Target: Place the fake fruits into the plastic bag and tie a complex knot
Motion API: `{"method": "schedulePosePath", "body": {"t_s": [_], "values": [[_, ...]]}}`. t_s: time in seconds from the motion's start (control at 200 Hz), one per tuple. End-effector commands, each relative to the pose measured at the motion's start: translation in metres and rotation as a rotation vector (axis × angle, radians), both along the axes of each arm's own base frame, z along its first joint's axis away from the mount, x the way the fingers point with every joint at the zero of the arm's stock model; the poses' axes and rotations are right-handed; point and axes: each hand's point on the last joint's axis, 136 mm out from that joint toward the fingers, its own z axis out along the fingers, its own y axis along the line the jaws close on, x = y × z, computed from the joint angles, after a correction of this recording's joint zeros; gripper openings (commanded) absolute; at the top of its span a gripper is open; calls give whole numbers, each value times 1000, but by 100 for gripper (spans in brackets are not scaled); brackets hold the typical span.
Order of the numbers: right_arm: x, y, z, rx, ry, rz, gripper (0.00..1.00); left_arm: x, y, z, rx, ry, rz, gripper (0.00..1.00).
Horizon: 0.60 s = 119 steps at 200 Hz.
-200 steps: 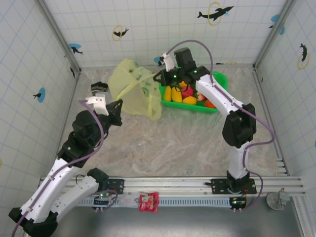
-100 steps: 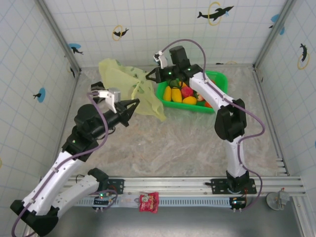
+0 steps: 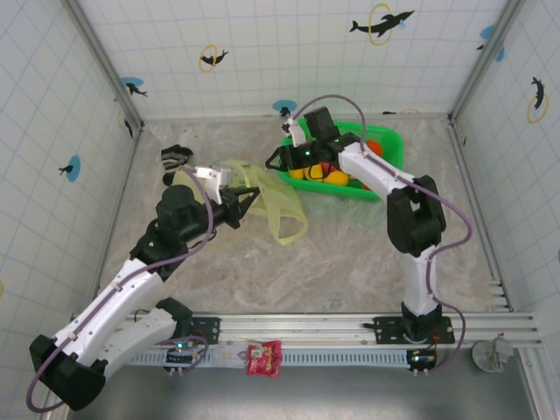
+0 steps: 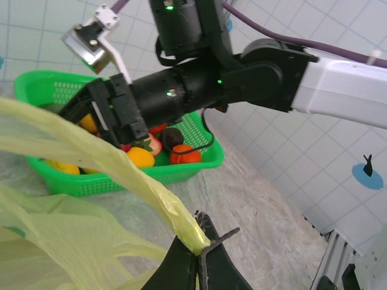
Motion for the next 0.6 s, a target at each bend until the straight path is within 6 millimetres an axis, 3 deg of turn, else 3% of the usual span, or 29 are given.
{"method": "schedulePosePath", "body": {"t_s": [0.0, 0.085, 0.18, 0.305, 0.415, 0.59], "values": [[0, -16, 71, 90, -172, -27, 64, 0, 1, 10, -19, -30, 8, 0], [18, -40, 67, 42, -177, -141, 61, 1, 2, 6, -3, -27, 18, 0], [58, -91, 36, -93, -149, -380, 58, 1, 4, 3, 11, -30, 25, 0], [90, -142, -1, -280, -127, -565, 62, 3, 7, 0, 28, -27, 44, 0], [102, -158, -28, -383, -97, -617, 66, 3, 12, -8, 54, -23, 65, 0], [110, -164, -65, -503, -47, -618, 77, 5, 26, -22, 90, -20, 139, 0]]}}
